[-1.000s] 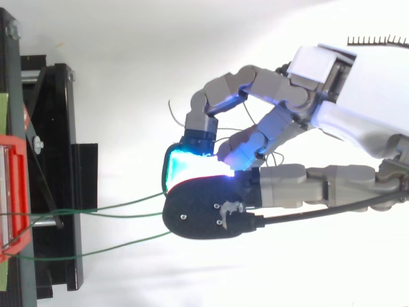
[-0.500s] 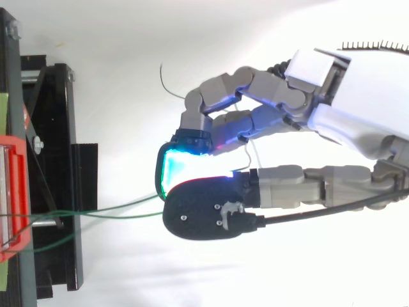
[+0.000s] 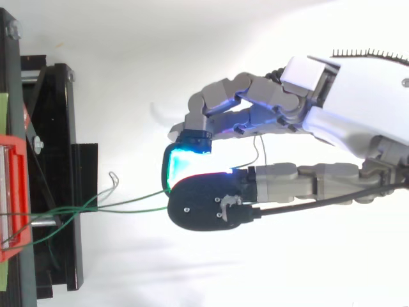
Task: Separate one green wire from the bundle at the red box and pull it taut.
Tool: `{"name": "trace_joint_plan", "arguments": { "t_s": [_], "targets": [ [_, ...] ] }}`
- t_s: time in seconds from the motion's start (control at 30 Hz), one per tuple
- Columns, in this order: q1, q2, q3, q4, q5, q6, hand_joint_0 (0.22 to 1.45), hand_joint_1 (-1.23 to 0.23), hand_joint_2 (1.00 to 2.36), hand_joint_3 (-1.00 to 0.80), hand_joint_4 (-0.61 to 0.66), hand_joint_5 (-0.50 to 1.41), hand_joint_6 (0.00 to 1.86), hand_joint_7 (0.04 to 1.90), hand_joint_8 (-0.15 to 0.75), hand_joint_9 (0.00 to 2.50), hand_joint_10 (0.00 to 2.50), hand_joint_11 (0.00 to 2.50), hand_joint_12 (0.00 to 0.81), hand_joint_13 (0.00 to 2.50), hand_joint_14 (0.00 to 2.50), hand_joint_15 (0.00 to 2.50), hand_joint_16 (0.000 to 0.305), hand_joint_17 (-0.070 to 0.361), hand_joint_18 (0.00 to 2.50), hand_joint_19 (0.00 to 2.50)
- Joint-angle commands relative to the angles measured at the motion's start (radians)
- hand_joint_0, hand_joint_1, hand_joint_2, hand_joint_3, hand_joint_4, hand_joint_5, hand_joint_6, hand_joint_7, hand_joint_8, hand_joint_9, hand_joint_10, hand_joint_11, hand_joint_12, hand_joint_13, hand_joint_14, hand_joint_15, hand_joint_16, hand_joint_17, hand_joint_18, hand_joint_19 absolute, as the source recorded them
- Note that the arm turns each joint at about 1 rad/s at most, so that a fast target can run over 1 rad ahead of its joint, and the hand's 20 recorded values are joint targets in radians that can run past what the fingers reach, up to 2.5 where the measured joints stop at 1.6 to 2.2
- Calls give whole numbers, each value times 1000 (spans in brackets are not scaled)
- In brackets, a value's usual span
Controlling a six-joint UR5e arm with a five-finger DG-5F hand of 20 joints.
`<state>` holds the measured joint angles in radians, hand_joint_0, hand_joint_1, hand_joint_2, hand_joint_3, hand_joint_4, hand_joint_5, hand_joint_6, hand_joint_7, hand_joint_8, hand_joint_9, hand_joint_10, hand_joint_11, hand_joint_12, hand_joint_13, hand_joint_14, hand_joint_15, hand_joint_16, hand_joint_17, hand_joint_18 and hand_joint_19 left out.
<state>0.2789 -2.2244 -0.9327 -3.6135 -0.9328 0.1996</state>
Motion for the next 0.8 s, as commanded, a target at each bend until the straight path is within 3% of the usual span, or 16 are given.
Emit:
{"name": "trace_joint_plan", "arguments": {
  "t_s": [0.0, 0.23, 0.37, 0.57, 0.77],
  "targets": [
    [-1, 0, -21, 4, -6, 14, 641, -903, 1014, -124, -205, -120, 883, 1315, 145, 539, 0, 0, 293, 386, 4, 122, 45, 101, 285, 285],
    [-4, -1, -34, 30, -9, 14, 645, -896, 1013, -120, -189, -119, 891, 1287, 158, 590, 0, 0, 299, 404, 5, 132, 46, 104, 308, 295],
    [-4, 0, -64, 65, -15, 14, 647, -890, 1012, -121, -182, -119, 893, 1277, 168, 612, 0, 0, 302, 410, 5, 136, 47, 105, 315, 291],
    [-4, 0, -169, 300, -61, -5, 647, -887, 1012, -119, -179, -119, 894, 1269, 170, 629, 0, 2, 305, 420, 6, 145, 47, 106, 323, 302],
    [2, -1, -192, 424, -58, -45, 646, -886, 1012, -111, -182, -118, 896, 1266, 173, 628, 0, 2, 310, 420, 6, 149, 47, 106, 331, 293]
  ]
}}
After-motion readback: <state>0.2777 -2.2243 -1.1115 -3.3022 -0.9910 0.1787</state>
